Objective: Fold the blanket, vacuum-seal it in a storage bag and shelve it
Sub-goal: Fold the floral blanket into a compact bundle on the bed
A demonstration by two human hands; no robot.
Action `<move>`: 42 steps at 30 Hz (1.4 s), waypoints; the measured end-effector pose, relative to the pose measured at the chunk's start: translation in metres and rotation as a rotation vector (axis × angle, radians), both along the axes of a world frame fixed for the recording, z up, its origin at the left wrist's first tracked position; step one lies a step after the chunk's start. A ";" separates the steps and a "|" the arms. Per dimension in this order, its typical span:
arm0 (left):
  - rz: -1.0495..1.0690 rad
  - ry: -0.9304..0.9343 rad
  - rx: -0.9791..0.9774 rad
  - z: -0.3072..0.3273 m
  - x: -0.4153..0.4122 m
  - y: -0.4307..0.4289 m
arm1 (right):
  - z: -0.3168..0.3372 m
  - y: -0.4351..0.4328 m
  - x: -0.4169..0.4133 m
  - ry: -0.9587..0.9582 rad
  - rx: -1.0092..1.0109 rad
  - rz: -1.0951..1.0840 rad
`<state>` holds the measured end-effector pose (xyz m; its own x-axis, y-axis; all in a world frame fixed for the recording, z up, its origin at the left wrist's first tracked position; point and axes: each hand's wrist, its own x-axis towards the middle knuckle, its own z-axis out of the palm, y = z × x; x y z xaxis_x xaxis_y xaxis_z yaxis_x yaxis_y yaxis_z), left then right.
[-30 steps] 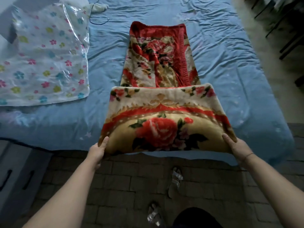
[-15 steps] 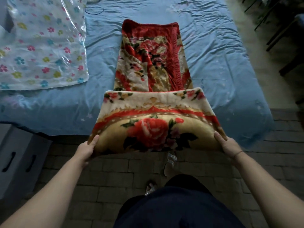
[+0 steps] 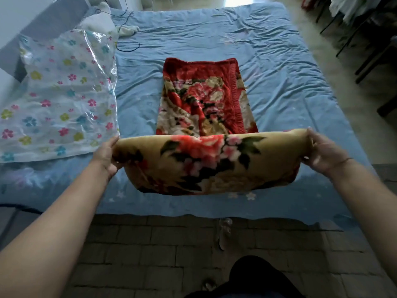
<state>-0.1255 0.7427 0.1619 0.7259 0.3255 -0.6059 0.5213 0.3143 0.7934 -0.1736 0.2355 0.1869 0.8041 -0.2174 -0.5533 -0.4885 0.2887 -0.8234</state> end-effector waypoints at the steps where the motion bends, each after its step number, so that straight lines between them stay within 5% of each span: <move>1: -0.008 -0.029 -0.010 0.012 0.025 -0.009 | 0.001 -0.005 0.029 -0.007 0.031 -0.011; 11: -0.026 -0.204 0.058 0.018 0.264 -0.069 | -0.015 -0.014 0.298 -0.137 0.140 -0.219; 16: -0.612 -0.109 0.989 -0.065 0.248 -0.114 | -0.079 0.023 0.295 -0.166 -0.419 0.127; 20: -1.148 -0.141 1.381 -0.145 0.175 -0.158 | -0.151 0.082 0.234 -0.149 -1.090 0.836; 24: -1.294 -0.035 1.379 -0.182 0.171 -0.165 | -0.194 0.109 0.221 -0.038 -1.359 1.042; 33: -1.392 0.088 1.363 -0.228 0.239 -0.173 | -0.236 0.115 0.286 0.279 -1.366 1.073; 38: -1.389 0.043 1.355 -0.227 0.241 -0.170 | -0.241 0.108 0.286 0.225 -1.371 1.027; 42: -1.322 -0.182 1.461 -0.214 0.216 -0.143 | -0.230 0.089 0.262 0.213 -1.460 0.819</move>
